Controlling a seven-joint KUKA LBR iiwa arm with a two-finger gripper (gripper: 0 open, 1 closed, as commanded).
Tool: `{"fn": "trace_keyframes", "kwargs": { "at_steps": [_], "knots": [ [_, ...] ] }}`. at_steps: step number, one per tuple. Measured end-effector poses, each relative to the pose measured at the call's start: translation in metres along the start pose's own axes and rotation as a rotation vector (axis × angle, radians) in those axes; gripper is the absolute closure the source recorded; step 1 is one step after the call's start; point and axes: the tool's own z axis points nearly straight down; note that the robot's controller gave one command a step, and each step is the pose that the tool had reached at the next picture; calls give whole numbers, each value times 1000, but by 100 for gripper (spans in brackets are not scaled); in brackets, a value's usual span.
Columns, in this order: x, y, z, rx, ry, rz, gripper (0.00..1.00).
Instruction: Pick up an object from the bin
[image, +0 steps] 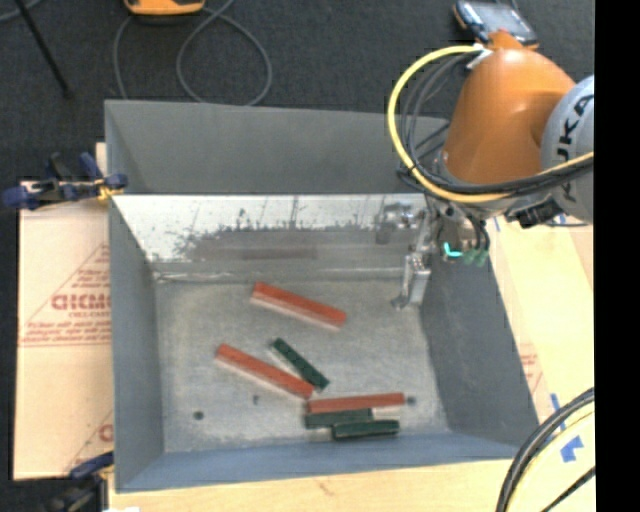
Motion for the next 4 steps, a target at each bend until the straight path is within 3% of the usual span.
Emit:
{"fn": "trace_keyframes", "kwargs": {
  "at_steps": [1,2,3,4],
  "knots": [
    [-8,79,178,-2,-1,104,0],
    [-14,91,142,-3,-11,228,0],
    [-33,99,143,0,-11,167,0],
    [-40,108,172,-1,1,251,0]
  ]
}}
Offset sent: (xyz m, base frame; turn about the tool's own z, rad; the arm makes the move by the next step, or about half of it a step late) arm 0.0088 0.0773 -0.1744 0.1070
